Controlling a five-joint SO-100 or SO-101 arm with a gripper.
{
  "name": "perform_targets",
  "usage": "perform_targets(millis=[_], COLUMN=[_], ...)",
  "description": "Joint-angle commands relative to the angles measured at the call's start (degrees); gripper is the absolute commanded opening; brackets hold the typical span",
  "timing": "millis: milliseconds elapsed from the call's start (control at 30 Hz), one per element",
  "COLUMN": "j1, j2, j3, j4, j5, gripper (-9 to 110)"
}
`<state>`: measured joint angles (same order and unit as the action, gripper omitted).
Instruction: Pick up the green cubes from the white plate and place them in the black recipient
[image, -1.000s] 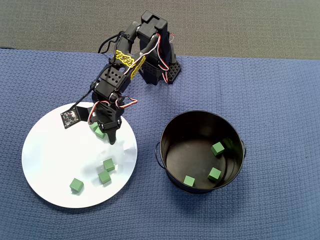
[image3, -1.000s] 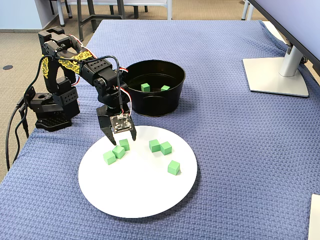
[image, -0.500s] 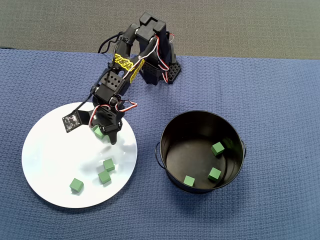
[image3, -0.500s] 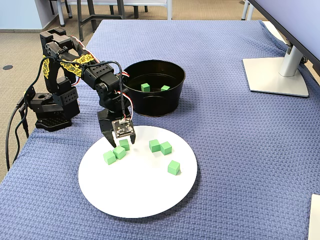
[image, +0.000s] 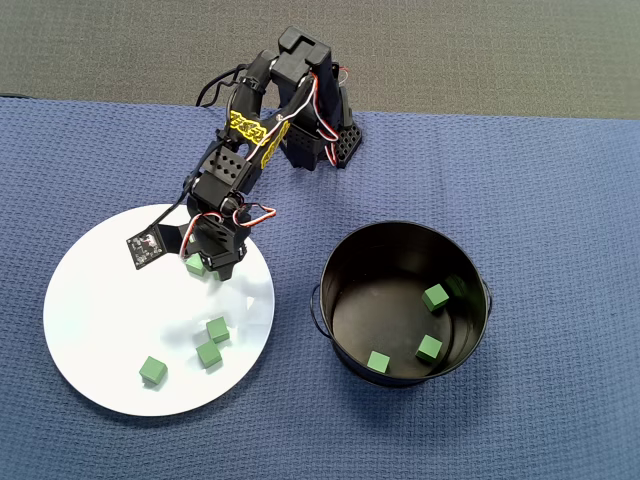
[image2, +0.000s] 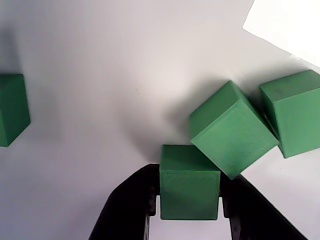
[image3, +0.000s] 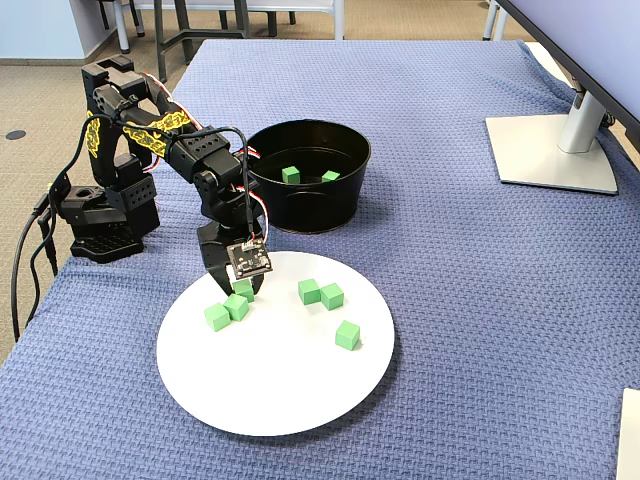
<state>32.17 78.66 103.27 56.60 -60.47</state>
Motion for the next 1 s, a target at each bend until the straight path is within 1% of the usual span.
perform_targets(millis=[0, 100, 200, 367, 500, 633, 867, 967], j1=[-1.0, -2.1, -3.4, -6.2, -10.5, -19.9, -40.4, -46.6], j2=[3.1, 5.1, 8.3, 19.1, 28.2, 33.1, 30.6, 25.8], j3=[-0.1, -5.4, -11.6, -15.3, -15.2, -14.2, -12.0, -13.6], j4=[0.1, 8.5, 15.7, 21.3, 20.6, 20.0, 12.1, 10.1], j5=[1.7, 4.8, 10.2, 17.2, 24.6, 31.5, 42.5, 46.5], gripper=[0, 0, 0, 0, 0, 0, 0, 0])
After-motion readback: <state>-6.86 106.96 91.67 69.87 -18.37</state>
